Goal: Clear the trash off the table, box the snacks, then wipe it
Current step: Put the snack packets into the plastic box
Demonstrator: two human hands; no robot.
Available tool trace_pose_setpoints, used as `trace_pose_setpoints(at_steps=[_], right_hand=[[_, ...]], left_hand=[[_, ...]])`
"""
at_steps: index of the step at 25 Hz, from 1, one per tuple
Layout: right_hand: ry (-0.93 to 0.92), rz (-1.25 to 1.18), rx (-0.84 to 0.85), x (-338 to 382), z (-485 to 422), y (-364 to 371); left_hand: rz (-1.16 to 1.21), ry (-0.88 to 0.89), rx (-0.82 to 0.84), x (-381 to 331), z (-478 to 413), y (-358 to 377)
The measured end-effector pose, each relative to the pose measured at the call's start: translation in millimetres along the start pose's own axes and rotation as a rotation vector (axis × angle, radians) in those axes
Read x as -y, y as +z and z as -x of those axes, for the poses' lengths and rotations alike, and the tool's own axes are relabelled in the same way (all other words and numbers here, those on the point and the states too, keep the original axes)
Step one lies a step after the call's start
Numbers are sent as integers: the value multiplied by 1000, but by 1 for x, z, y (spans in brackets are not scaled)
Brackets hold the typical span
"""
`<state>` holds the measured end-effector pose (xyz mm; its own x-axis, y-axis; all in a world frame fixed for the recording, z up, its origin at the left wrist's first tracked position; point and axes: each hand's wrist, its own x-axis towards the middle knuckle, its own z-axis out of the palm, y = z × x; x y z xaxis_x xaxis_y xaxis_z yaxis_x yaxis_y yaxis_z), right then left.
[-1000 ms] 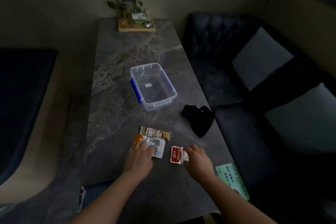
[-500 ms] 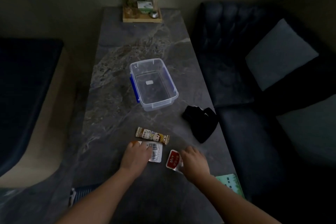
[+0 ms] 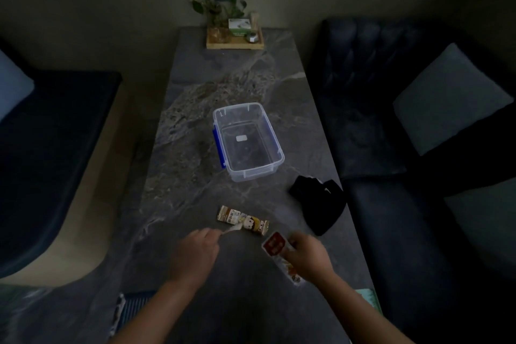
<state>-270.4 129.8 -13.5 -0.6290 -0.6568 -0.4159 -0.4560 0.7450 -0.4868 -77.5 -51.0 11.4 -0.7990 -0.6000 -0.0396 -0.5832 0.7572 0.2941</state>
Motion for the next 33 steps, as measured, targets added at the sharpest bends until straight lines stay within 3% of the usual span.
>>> trace_pose_setpoints(at_steps=[7, 12, 23, 33], right_hand=[[-28, -279, -226, 61, -44, -54], [-33, -440, -278, 101, -92, -96], [27, -361, -277, 136, -201, -122], [-18, -408, -333, 121, -208, -107]], left_hand=[[462, -267, -190, 0, -57, -41], [726, -420, -244, -6, -134, -63], [647, -499, -193, -7, -261, -50], [692, -507, -263, -1, -264, -21]])
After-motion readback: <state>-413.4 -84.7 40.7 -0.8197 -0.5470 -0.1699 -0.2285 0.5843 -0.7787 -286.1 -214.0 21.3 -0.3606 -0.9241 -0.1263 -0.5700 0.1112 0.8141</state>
